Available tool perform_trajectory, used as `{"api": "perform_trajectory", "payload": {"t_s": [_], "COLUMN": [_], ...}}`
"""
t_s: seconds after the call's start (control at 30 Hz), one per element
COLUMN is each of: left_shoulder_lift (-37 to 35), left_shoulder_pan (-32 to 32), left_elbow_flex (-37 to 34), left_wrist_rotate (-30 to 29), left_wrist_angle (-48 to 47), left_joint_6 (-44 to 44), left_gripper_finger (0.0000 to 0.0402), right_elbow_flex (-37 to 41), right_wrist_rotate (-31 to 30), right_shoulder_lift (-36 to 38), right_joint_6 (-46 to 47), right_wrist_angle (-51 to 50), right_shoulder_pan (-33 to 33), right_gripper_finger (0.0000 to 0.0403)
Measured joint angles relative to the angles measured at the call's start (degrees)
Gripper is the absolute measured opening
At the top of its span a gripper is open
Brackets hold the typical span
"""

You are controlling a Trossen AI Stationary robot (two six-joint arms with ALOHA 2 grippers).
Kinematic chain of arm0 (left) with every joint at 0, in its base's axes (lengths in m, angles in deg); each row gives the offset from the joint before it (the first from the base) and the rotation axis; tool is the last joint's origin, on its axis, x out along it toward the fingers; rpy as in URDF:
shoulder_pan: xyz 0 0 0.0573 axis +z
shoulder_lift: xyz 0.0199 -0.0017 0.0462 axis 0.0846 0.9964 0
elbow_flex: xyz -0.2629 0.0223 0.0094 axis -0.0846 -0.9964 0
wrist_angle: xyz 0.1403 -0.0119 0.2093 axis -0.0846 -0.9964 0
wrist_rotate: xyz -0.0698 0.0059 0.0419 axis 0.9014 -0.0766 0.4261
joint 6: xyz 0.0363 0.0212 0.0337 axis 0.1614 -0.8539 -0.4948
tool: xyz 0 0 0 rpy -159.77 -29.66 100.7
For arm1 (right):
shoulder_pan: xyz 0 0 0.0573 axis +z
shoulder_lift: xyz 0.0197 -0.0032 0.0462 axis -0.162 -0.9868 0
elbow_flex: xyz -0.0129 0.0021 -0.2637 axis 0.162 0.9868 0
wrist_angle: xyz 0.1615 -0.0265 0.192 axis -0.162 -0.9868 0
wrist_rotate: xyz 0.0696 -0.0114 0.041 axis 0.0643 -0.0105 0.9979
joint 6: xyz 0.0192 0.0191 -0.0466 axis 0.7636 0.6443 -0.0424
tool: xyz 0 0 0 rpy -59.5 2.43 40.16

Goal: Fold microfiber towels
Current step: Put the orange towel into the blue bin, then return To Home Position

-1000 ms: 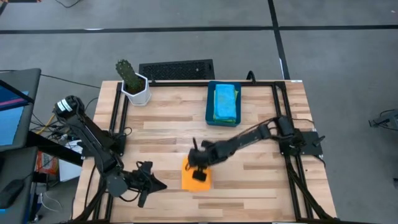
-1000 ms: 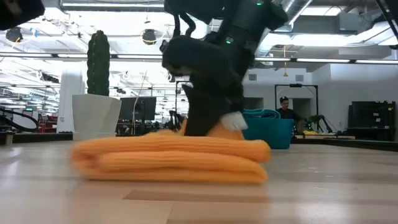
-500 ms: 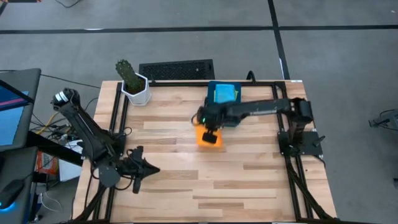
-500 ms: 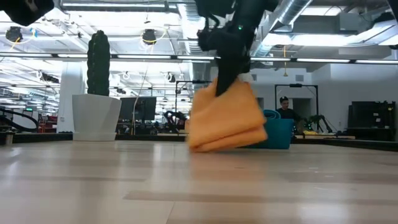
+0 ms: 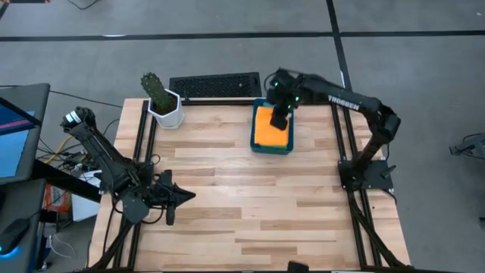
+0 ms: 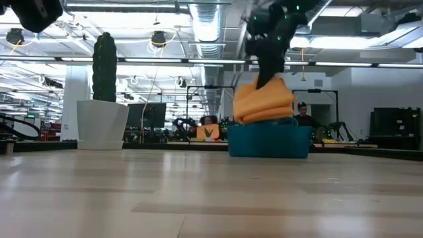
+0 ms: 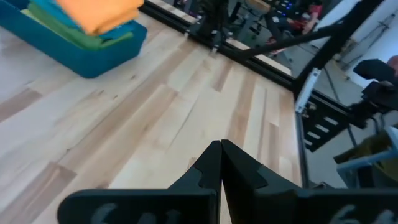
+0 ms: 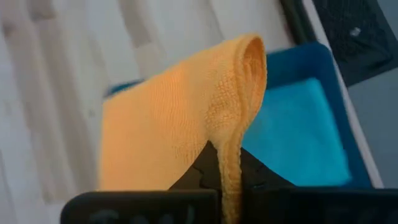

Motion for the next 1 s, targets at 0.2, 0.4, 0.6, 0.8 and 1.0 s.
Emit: {"api": "perform_trajectory", "payload": {"t_s": [0.2, 0.4, 0.6, 0.8, 1.0], "left_shoulder_lift": [0.0, 0.02, 0.02, -1.03, -7.31], "left_shoulder_pan": [1.94, 3.83, 5.33, 7.94, 10.69], "left_elbow_flex": [0.0, 0.0, 0.0, 0.03, 4.41], "left_wrist_rotate": [-0.06, -0.11, -0.12, -0.93, -6.61], "left_wrist_angle": [-1.12, -1.17, -1.61, -1.12, -1.33], "left_joint_6": [0.51, -0.16, -0.15, -0.08, -10.81], "left_gripper_finger": [0.0, 0.0, 0.0002, 0.0012, 0.001], "right_elbow_flex": [0.01, -0.04, -0.04, -0.04, -0.06], "right_wrist_rotate": [1.96, 1.93, 1.69, 1.77, 2.82], "right_shoulder_lift": [-5.06, -11.15, -11.72, -5.45, 9.33], "right_joint_6": [-4.74, -5.44, -6.81, -6.88, -2.81], "right_wrist_angle": [0.94, 1.01, 1.64, 2.29, 1.89], "right_shoulder_pan": [-6.58, -8.48, -8.38, -9.05, -9.17], "right_gripper_finger": [0.0022, 0.0086, 0.0209, 0.0268, 0.0269]}}
